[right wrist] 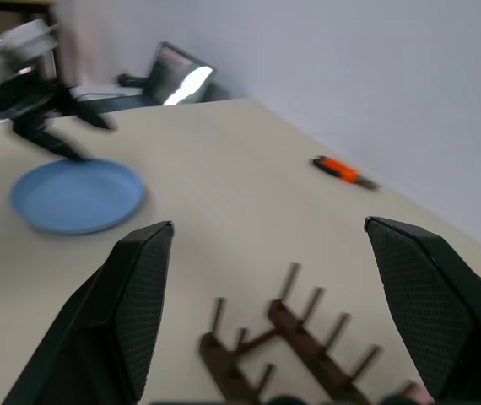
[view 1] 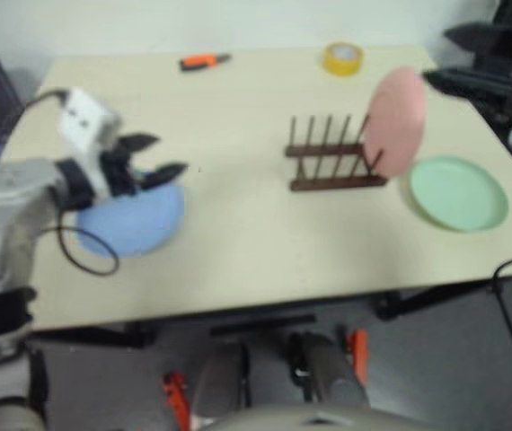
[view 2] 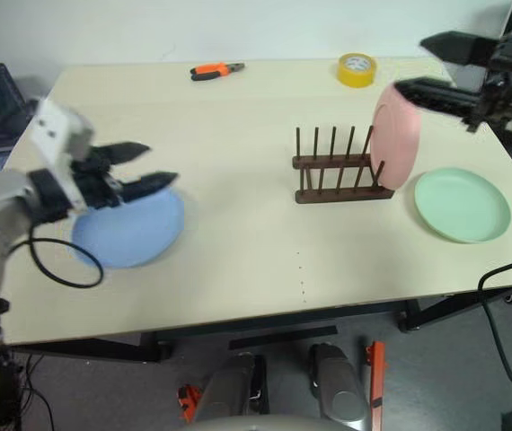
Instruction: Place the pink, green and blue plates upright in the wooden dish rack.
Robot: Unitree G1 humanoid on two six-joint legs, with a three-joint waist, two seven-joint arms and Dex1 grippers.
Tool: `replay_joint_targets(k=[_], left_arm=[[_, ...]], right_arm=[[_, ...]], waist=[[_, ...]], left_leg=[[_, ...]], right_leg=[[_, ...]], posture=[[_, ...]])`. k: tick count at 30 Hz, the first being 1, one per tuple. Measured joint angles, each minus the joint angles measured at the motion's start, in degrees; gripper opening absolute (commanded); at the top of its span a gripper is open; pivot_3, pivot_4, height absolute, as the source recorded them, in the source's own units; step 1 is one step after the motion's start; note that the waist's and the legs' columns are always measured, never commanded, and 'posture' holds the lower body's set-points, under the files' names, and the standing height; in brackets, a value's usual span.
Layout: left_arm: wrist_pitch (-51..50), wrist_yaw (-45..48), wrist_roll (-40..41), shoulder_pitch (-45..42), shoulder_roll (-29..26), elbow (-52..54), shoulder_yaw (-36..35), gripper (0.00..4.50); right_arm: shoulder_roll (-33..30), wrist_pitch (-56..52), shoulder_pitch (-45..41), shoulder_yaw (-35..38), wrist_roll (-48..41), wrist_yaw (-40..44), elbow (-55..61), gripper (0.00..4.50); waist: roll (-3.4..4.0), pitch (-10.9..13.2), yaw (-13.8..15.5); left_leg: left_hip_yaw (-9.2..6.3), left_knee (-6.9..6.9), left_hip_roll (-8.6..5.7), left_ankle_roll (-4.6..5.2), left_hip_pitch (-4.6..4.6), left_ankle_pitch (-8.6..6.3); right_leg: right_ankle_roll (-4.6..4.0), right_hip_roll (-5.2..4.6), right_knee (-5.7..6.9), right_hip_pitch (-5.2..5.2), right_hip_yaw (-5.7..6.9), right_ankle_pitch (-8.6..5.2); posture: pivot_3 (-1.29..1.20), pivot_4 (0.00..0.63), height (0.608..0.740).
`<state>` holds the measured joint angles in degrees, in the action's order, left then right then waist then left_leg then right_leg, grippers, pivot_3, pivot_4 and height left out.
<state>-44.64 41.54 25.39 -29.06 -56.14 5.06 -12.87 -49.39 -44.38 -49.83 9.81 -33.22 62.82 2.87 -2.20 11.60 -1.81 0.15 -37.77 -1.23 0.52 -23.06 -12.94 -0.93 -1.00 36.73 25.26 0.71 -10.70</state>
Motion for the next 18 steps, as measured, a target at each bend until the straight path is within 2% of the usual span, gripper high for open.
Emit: replay_joint_targets(k=[3, 9, 13, 18], left_arm=[[-0.2, -0.9, -1.0, 0.5, -0.7, -2.6, -1.8, 3.63], [-1.7, -1.1, -0.9, 4.9, -0.7, -2.3, -3.5, 3.63], [-2.6, -0.8, -0.5, 7.6, -0.8, -0.6, -5.8, 3.63], [-2.6, 2.4, 3.0, 10.2, -0.8, 6.0, -7.8, 3.63]], right_arm=[[4.2, -1.0, 4.3, -5.1, 0.3, -1.9, 3.0, 3.93], [7.4, -1.5, 4.2, -9.2, 0.4, -4.2, 7.1, 3.93], [6.8, -1.3, 4.2, -11.1, 0.9, -4.0, 7.0, 3.93], [0.5, 0.0, 4.4, -12.2, 4.7, -1.9, 4.6, 3.93]], waist=[[0.01, 0.1, 0.2], [0.0, 0.1, 0.7], [0.0, 0.1, 0.8], [0.0, 0.1, 1.5]], left_leg=[[0.04, -0.02, -0.03, 0.0, -0.08, 0.0], [-0.14, -0.01, -0.04, -0.02, -0.5, -0.02], [-0.13, -0.04, -0.03, -0.02, -0.73, -0.02], [-0.09, -0.04, -0.03, -0.02, -0.76, -0.02]], right_leg=[[0.02, -0.11, -0.03, 0.05, 0.02, 0.01], [0.34, -0.15, -0.11, 0.37, 0.15, 0.2], [0.35, -0.15, -0.11, 0.58, 0.16, 0.21], [0.09, -0.17, -0.26, 0.57, 0.16, 0.06]], posture=[[0.0, 0.15, 0.74], [0.0, 0.15, 0.74], [0.0, 0.15, 0.74], [0.0, 0.15, 0.74]])
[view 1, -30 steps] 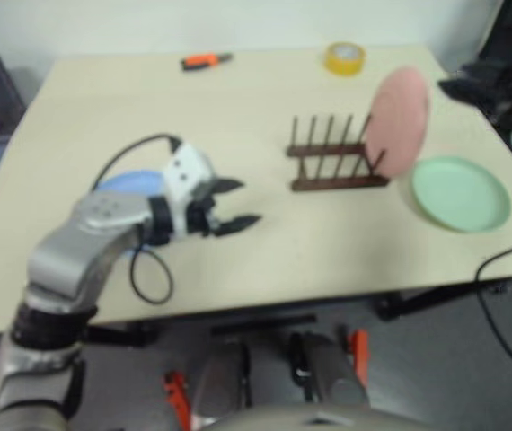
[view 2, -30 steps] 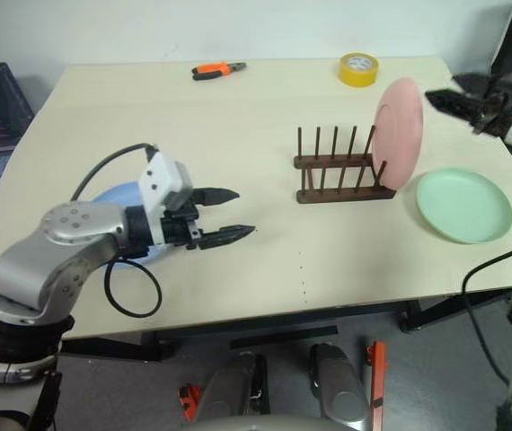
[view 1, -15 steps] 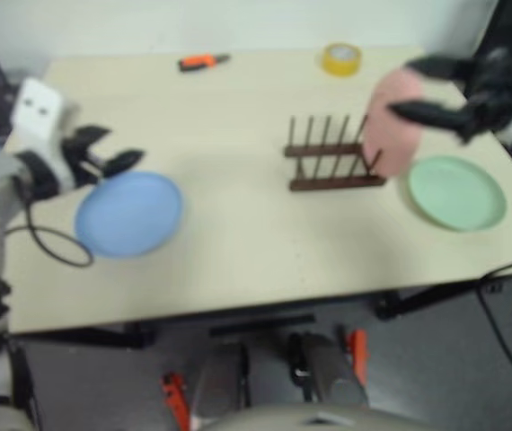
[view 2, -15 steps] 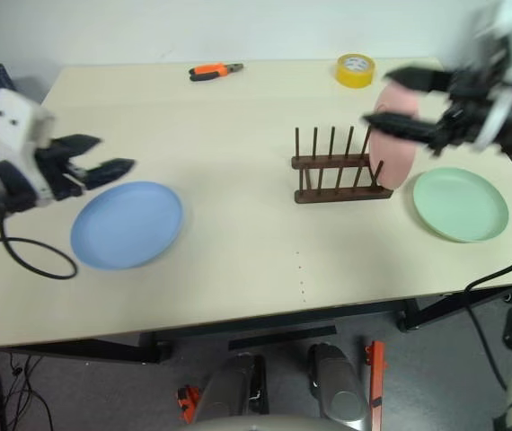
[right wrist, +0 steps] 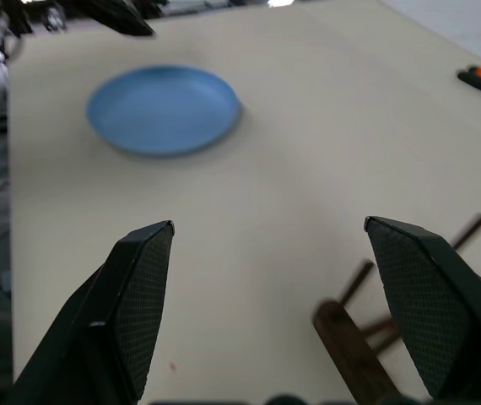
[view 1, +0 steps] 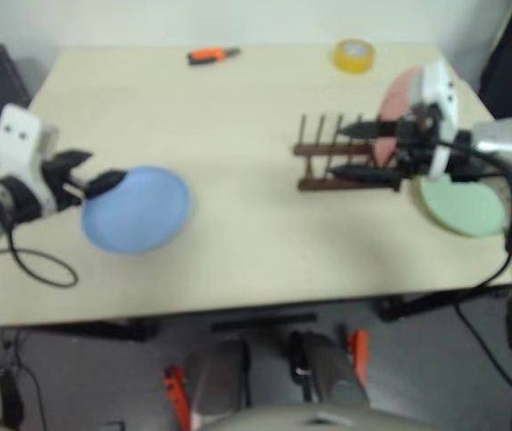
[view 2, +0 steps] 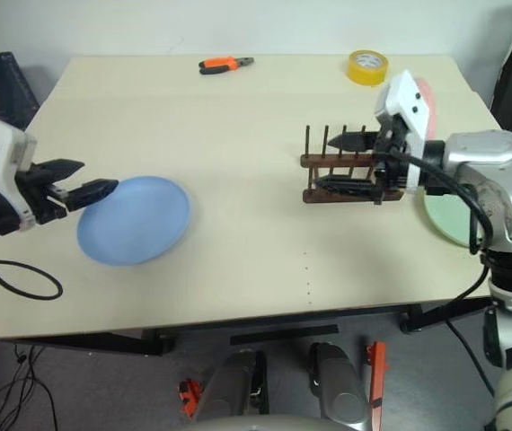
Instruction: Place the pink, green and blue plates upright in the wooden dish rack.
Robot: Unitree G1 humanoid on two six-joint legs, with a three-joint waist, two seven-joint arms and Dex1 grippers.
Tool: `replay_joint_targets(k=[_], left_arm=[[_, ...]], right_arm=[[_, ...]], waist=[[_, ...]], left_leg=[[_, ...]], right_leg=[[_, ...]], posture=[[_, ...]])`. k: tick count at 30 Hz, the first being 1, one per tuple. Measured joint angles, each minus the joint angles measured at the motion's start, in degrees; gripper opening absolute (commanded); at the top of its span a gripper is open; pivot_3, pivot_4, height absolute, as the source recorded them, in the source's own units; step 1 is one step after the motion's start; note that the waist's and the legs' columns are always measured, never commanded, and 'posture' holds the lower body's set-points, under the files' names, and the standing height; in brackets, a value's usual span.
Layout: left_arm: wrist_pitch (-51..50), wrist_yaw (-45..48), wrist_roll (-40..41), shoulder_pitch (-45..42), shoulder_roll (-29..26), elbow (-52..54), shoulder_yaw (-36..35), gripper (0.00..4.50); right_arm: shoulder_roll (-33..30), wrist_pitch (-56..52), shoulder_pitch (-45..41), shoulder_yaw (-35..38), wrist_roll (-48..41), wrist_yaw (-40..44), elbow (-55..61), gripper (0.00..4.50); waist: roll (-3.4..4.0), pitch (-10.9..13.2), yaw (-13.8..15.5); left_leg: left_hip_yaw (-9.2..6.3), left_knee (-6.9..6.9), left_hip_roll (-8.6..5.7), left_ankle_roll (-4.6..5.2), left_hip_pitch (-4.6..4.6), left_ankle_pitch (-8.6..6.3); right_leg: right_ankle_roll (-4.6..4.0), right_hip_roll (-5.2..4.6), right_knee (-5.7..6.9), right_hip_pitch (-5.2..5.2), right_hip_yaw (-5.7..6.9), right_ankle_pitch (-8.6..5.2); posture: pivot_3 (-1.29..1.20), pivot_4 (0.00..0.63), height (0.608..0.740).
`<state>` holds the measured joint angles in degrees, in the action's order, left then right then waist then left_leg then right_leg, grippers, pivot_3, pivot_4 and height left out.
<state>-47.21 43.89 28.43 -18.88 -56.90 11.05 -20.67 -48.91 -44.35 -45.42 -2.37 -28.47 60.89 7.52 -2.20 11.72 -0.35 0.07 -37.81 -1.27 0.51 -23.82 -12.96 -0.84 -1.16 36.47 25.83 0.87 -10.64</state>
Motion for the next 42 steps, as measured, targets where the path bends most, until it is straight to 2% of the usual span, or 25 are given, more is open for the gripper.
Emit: replay_joint_targets(k=[2, 5, 6, 8, 9, 14, 19, 22, 30, 33, 42], left_arm=[[-0.1, 2.1, 2.1, 1.0, 0.0, 2.6, 0.0, 3.63], [-1.0, 7.0, 7.9, 2.5, 0.0, 8.1, -0.2, 3.63], [-1.2, 8.1, 9.3, 2.6, 0.1, 9.5, 0.1, 3.63], [-1.4, 9.3, 11.4, 1.7, 0.6, 12.5, 2.4, 3.63], [-1.7, 9.0, 12.0, -0.6, 2.6, 14.0, 5.9, 3.63], [-3.3, 4.3, 10.3, -7.6, 10.8, 14.9, 18.1, 3.63], [-3.1, 0.0, 4.1, -10.1, 16.6, 14.9, 29.0, 3.63], [-3.1, -1.2, 2.9, -10.1, 18.7, 15.0, 31.2, 3.63], [-4.1, -3.8, 2.8, -10.2, 21.8, 15.7, 31.7, 3.63], [-4.8, -4.5, 2.8, -10.3, 22.8, 15.9, 31.7, 3.63], [-4.9, -4.4, 2.9, -10.8, 22.7, 16.0, 31.6, 3.63]], right_arm=[[-4.1, -0.2, 1.8, 0.6, 0.4, 1.0, -1.0, 3.93], [-17.0, -1.6, 12.0, 4.7, 2.5, 3.3, -3.3, 3.93], [-19.6, -1.9, 14.6, 5.6, 3.4, 3.5, -4.5, 3.93], [-21.9, -1.6, 17.9, 6.9, 5.3, 3.1, -5.8, 3.93], [-22.4, -0.9, 20.3, 7.6, 6.5, 2.5, -6.7, 3.93], [-20.5, 0.7, 22.5, 6.9, 10.2, -0.8, -10.8, 3.93], [-13.5, 4.3, 20.3, 1.4, 16.2, -5.5, -18.3, 3.93], [-10.7, 5.4, 18.9, -0.2, 17.5, -6.4, -20.4, 3.93], [-7.1, 9.3, 16.2, -2.3, 23.3, -9.6, -27.6, 3.93], [-5.5, 9.8, 15.3, -2.5, 24.0, -10.4, -29.6, 3.33], [-3.7, 11.4, 14.5, -2.0, 25.2, -11.5, -32.4, 0.29]], waist=[[0.0, 0.0, 0.2], [0.03, 0.0, 1.7], [0.03, 0.0, 1.8], [0.03, 0.0, 1.6], [0.07, 0.0, 1.5], [0.05, 0.0, 0.3], [0.03, 0.0, -0.4], [0.05, 0.0, -0.5], [0.05, 0.0, 0.1], [0.05, 0.0, 0.0], [0.0, 0.0, 0.0]], left_leg=[[0.0, 0.0, 0.0, 0.0, -0.05, 0.0], [-0.09, 0.04, -0.02, 0.11, -0.2, -0.08], [-0.03, 0.02, -0.03, 0.14, -0.19, -0.13], [0.08, -0.02, -0.02, 0.15, -0.13, -0.17], [0.14, -0.04, -0.02, 0.16, 0.0, -0.17], [0.19, -0.17, 0.01, 0.23, 0.28, -0.11], [0.35, -0.13, 0.0, 0.23, 0.52, -0.11], [0.31, -0.1, 0.0, 0.23, 0.44, -0.11], [0.24, -0.12, -0.05, 0.24, 0.39, -0.12], [0.27, -0.17, -0.05, 0.24, 0.41, -0.11], [0.24, -0.23, -0.07, 0.24, 0.51, -0.11]], right_leg=[[0.0, 0.0, -0.03, 0.02, 0.01, 0.0], [0.02, -0.05, -0.41, -0.04, 0.15, 0.01], [0.02, -0.06, -0.43, -0.05, 0.12, 0.01], [0.09, -0.06, -0.45, -0.12, 0.03, 0.06], [0.14, -0.06, -0.46, -0.25, -0.01, 0.09], [0.3, 0.05, -0.46, -0.51, -0.06, 0.18], [0.35, 0.07, -0.45, -0.7, -0.23, 0.22], [0.71, 0.11, -0.41, -0.6, -0.26, 0.43], [0.68, 0.11, -0.45, -0.61, -0.23, 0.42], [0.65, 0.11, -0.45, -0.64, -0.26, 0.4], [0.62, 0.11, -0.45, -0.82, -0.27, 0.38]], posture=[[0.0, 0.15, 0.74], [0.0, 0.15, 0.74], [0.0, 0.15, 0.74], [0.0, 0.15, 0.74], [0.0, 0.15, 0.74], [0.0, 0.15, 0.74], [0.0, 0.15, 0.74], [0.0, 0.15, 0.74], [0.0, 0.15, 0.74], [0.0, 0.15, 0.74], [0.0, 0.15, 0.74]])
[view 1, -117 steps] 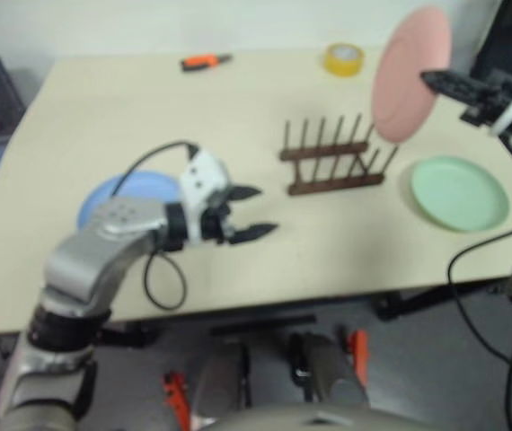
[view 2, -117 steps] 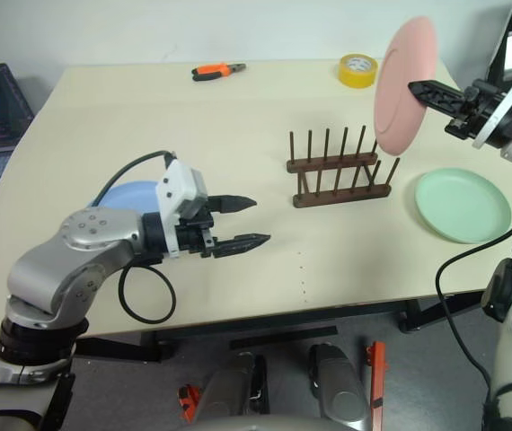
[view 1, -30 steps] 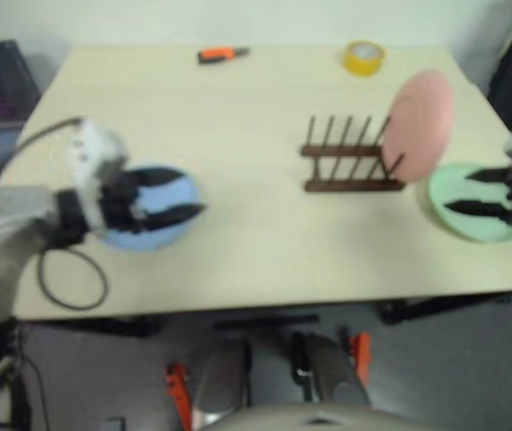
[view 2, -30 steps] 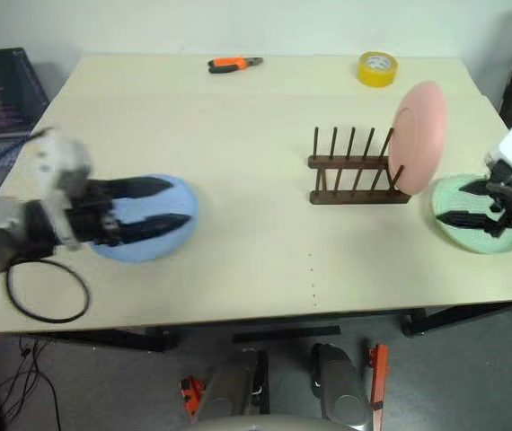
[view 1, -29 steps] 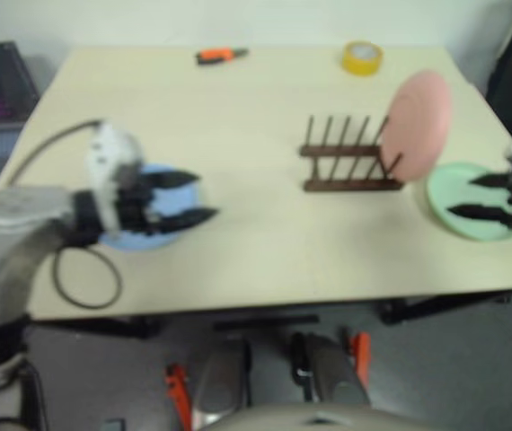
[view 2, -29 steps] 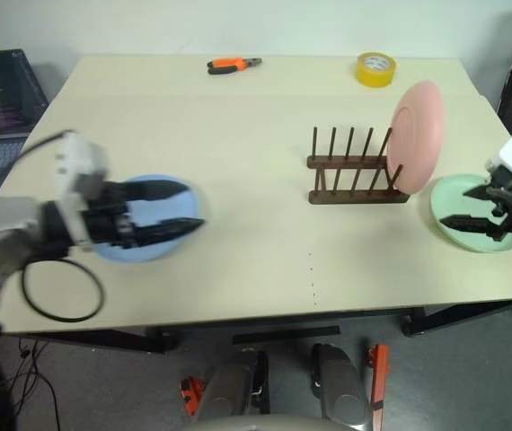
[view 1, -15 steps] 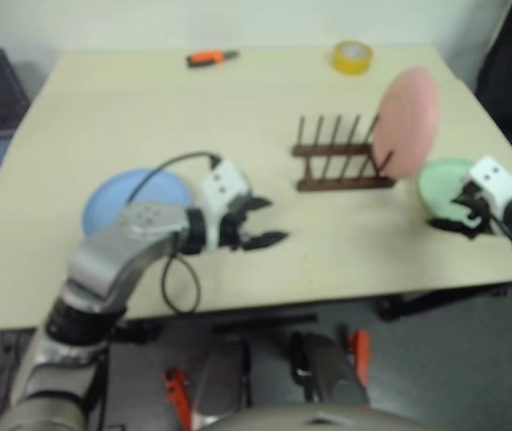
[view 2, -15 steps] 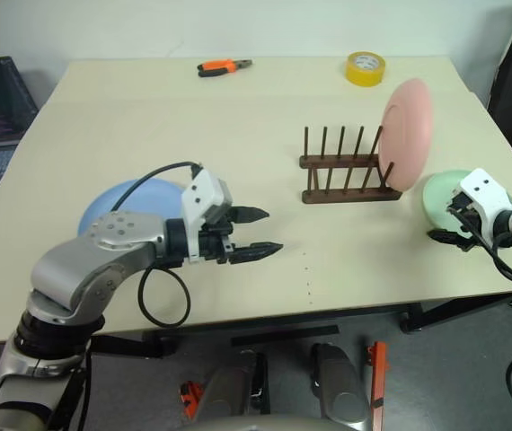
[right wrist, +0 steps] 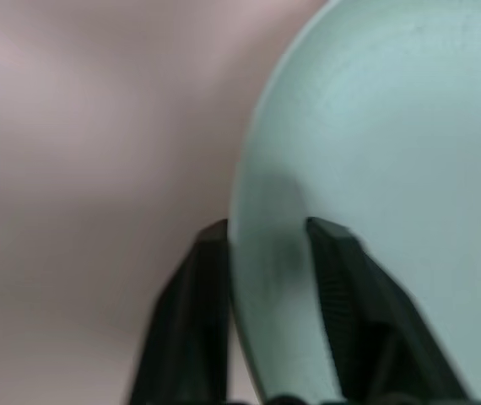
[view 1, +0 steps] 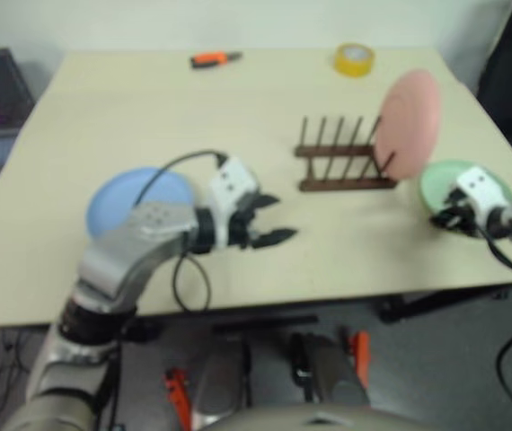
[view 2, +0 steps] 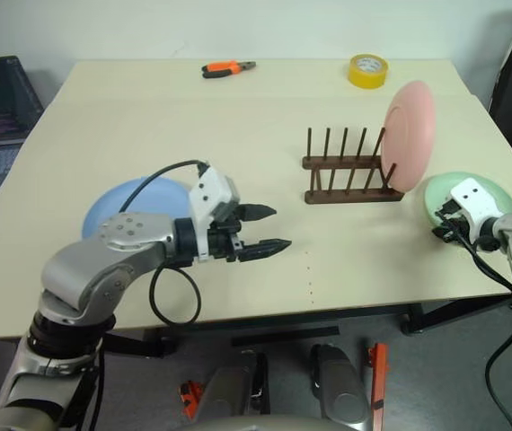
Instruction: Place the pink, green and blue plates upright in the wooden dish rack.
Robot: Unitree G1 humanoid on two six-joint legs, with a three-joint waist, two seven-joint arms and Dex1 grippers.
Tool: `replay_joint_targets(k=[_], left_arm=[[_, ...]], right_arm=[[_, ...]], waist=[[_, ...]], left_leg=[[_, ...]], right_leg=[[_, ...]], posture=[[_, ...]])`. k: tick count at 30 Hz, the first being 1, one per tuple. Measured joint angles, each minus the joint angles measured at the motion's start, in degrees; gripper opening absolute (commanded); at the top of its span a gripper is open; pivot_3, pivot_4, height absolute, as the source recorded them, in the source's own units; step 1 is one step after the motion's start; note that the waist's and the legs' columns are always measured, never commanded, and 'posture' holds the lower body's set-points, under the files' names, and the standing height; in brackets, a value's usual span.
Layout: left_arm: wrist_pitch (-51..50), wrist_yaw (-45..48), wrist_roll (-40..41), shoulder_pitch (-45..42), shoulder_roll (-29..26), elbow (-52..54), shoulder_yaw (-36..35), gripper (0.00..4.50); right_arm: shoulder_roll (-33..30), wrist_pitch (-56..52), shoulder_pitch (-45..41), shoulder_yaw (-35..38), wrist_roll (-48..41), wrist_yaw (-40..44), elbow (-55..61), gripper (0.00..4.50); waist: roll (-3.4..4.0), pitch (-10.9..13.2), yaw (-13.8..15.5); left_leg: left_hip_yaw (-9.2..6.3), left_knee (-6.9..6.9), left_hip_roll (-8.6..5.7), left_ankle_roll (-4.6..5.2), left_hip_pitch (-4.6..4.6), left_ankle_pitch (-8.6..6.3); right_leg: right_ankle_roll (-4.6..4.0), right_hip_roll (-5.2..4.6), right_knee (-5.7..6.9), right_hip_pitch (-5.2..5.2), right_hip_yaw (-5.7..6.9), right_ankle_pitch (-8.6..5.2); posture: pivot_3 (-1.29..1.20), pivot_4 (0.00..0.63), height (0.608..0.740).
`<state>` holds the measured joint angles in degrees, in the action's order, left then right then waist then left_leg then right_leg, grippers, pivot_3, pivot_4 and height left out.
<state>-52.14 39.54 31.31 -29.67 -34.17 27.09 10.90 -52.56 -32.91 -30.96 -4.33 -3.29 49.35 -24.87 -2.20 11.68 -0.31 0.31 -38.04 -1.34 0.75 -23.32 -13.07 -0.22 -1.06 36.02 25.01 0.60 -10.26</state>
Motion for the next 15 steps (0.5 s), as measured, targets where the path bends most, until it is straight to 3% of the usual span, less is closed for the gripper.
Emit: replay_joint_targets(k=[1, 9, 15], left_arm=[[0.0, 0.1, 0.0, -0.1, 0.0, 0.0, 0.0, 3.63], [0.2, 1.2, 0.2, -2.0, 0.8, -0.2, 0.0, 3.63], [1.1, 2.6, 0.3, -2.7, 1.2, -1.2, -0.2, 3.63]], right_arm=[[-0.2, 0.0, 0.0, 0.4, 0.0, -0.1, 0.1, 0.02], [-2.9, -4.2, 0.4, 4.3, -1.3, 0.5, 5.3, 0.02], [-7.3, -11.1, -0.4, 13.9, -4.0, -2.3, 11.1, 0.02]], waist=[[-0.04, 0.0, 0.0], [-0.05, 0.0, 0.1], [-0.03, 0.0, 0.1]], left_leg=[[0.0, -0.02, 0.0, 0.0, 0.03, 0.0], [-0.03, 0.05, 0.0, 0.01, 0.18, 0.0], [0.0, 0.16, 0.0, 0.01, 0.08, 0.0]], right_leg=[[0.0, 0.0, 0.0, -0.04, 0.0, 0.0], [-0.04, 0.0, -0.01, -0.18, 0.01, -0.02], [0.01, 0.0, -0.01, -0.01, 0.0, 0.01]], posture=[[0.0, 0.15, 0.74], [0.0, 0.15, 0.74], [0.0, 0.15, 0.74]])
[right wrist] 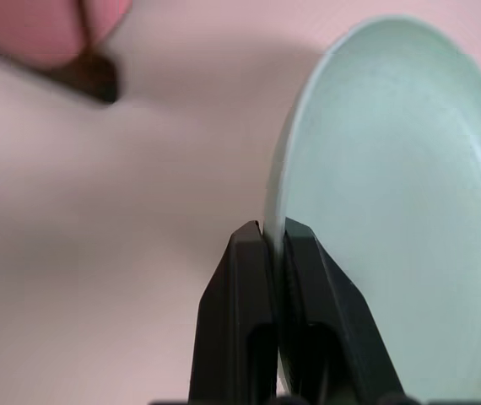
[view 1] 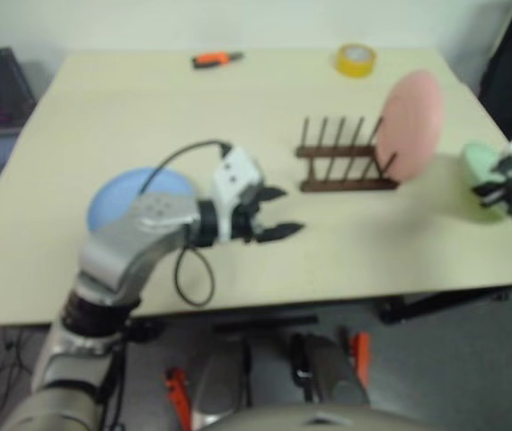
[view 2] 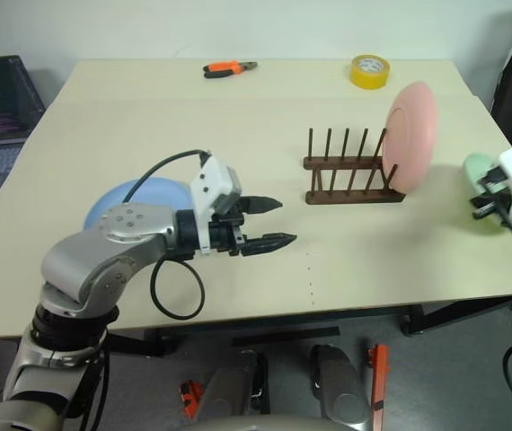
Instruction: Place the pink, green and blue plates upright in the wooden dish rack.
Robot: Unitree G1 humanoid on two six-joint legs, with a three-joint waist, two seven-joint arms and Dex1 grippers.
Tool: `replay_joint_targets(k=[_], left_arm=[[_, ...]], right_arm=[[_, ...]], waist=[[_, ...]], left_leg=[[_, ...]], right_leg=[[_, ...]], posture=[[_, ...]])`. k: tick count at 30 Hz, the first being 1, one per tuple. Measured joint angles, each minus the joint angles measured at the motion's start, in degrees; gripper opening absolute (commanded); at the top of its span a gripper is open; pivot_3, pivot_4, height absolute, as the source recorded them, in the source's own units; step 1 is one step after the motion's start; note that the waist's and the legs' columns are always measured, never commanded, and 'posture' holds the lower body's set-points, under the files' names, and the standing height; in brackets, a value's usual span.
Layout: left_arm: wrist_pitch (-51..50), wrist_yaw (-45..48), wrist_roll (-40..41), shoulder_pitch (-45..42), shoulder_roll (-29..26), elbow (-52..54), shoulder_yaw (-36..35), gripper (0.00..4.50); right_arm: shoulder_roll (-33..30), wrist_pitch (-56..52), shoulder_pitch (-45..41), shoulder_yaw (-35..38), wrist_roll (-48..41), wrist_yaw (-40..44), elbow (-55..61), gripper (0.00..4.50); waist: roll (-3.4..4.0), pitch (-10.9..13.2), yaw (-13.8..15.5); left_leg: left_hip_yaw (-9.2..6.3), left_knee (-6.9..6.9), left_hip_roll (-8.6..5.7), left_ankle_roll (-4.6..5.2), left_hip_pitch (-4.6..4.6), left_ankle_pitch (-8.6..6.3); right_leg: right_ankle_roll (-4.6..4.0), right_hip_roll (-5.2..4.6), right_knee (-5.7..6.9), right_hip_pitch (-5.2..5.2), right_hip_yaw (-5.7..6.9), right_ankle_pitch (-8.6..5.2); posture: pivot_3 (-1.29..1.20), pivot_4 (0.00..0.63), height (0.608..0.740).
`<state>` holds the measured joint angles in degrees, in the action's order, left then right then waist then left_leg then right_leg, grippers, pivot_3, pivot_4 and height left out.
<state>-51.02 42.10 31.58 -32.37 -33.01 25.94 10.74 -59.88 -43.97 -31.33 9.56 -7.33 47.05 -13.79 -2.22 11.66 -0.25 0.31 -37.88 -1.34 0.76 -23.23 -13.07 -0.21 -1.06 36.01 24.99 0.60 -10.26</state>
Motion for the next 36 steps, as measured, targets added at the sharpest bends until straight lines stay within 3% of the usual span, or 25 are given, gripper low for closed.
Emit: replay_joint_targets(k=[9, 14, 22, 28, 36], left_arm=[[2.6, 1.9, 0.0, -3.4, -2.2, -3.2, -5.0, 3.63], [2.6, 2.7, 0.2, -2.8, -5.6, -3.5, -8.9, 3.63], [1.4, 1.8, 2.4, 0.2, -6.2, -1.1, -11.1, 3.63], [0.0, -0.2, 3.8, 2.3, -6.3, 1.0, -11.9, 3.63], [-1.0, -0.8, 6.1, 3.3, -7.4, 2.8, -13.6, 3.63]], right_arm=[[-1.1, -2.2, -22.7, 3.8, -5.2, -3.3, 6.1, 0.02], [8.2, 4.8, -32.4, 2.6, -7.8, -3.6, 5.2, 0.02], [22.8, 5.4, -34.8, 4.4, -20.1, -0.8, 1.1, 0.02], [26.5, -1.4, -36.5, 11.7, -32.1, -2.3, 0.0, 0.02], [29.5, -9.2, -30.3, 14.1, -37.9, -8.4, -1.8, 0.02]], waist=[[0.17, 0.1, -1.0], [0.16, 0.1, -1.7], [0.15, 0.1, -0.9], [0.15, 0.1, 0.0], [0.16, 0.1, 0.0]], left_leg=[[-0.01, 0.05, 0.04, 0.0, 0.0, 0.0], [0.1, 0.04, 0.04, 0.02, -0.11, -0.02], [-0.07, -0.03, 0.03, 0.02, -0.35, -0.01], [-0.15, -0.04, 0.03, 0.04, -0.42, -0.02], [-0.04, -0.08, 0.03, 0.05, -0.32, -0.01]], right_leg=[[-0.15, 0.02, -0.01, 0.05, 0.05, -0.09], [0.13, 0.01, -0.02, 0.18, -0.06, 0.08], [0.17, -0.04, -0.02, 0.3, 0.05, 0.14], [0.16, -0.06, -0.01, 0.34, 0.1, 0.15], [0.13, -0.05, 0.03, 0.28, 0.04, 0.2]], posture=[[0.0, 0.15, 0.74], [0.0, 0.15, 0.74], [0.0, 0.15, 0.74], [0.0, 0.15, 0.74], [0.0, 0.15, 0.74]])
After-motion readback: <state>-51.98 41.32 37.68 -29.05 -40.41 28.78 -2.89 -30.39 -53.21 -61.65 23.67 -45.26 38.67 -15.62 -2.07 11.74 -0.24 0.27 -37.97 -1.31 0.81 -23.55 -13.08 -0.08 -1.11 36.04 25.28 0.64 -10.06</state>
